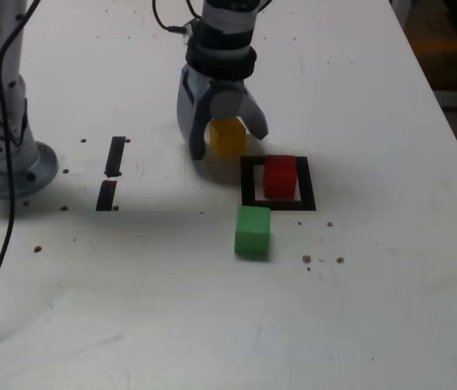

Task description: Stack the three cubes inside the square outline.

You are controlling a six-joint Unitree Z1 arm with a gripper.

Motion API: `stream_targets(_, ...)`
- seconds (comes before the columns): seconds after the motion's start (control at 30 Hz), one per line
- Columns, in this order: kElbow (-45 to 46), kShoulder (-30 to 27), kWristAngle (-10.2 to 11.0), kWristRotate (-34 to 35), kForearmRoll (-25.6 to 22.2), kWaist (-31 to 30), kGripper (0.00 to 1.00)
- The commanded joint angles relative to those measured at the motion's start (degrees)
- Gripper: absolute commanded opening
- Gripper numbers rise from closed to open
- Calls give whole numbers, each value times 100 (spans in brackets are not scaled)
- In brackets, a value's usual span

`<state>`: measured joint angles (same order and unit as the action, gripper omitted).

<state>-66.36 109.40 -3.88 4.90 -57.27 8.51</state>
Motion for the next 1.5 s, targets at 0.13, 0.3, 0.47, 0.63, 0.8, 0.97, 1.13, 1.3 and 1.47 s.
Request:
stream_targets(0.13,-15,118,8,-16,105,11,61)
stream_targets(0.3,-29,75,144,-10,206,11,43)
stream_targets(0.47,-82,-42,288,-9,227,11,25)
stream_targets(0.63,-155,-241,346,-7,-29,-15,20)
stream_targets(0.8,-480,-503,425,-4,-617,-218,20)
stream_targets(0.97,-987,-659,473,19,-1141,-595,20)
stream_targets(1.13,-1551,-624,469,52,-1559,-1039,20)
stream_targets(1.3,-1797,-505,446,60,-1653,-1363,20)
stream_targets(1.47,-1892,-387,385,39,-1594,-1523,20)
